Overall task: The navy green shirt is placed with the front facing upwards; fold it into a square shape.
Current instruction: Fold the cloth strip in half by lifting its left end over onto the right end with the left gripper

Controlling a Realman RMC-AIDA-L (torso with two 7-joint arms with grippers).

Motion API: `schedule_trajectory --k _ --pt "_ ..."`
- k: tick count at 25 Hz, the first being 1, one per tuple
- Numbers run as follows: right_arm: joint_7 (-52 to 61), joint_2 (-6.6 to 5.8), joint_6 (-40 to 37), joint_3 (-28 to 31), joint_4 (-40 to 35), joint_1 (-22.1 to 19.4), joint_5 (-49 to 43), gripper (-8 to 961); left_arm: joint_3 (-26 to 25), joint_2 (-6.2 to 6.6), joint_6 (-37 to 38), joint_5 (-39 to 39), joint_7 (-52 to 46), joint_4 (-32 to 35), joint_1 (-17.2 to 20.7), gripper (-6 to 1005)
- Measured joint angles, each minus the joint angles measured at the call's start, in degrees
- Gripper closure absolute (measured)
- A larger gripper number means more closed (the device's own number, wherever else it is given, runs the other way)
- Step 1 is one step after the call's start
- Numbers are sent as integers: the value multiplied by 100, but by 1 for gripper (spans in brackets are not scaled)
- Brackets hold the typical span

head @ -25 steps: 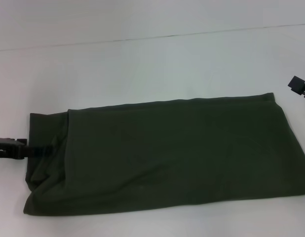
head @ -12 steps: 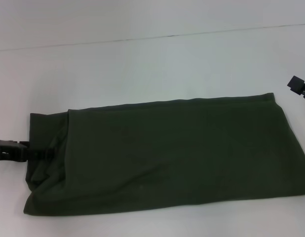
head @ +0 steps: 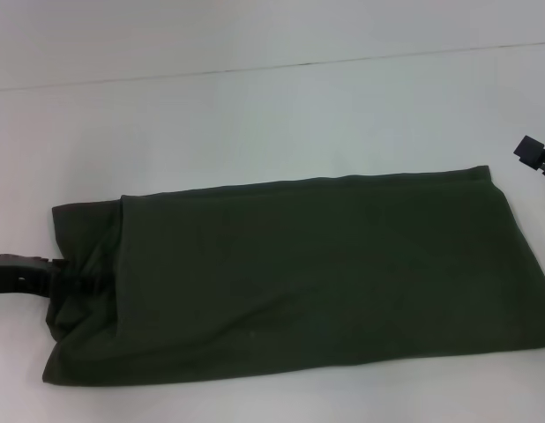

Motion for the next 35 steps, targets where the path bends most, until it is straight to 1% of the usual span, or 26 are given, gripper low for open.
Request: schedule_trajectory --k 16,25,35 --pt "-22 10 -6 -8 0 -7 0 438 -19 -1 187 -256 186 35 -129 79" --pt "-12 10 -9 -9 0 7 0 437 -54 18 -191 -340 209 116 -105 79" --pt "3 18 -9 -9 0 -2 0 437 -56 21 -697 -247 176 85 -59 80"
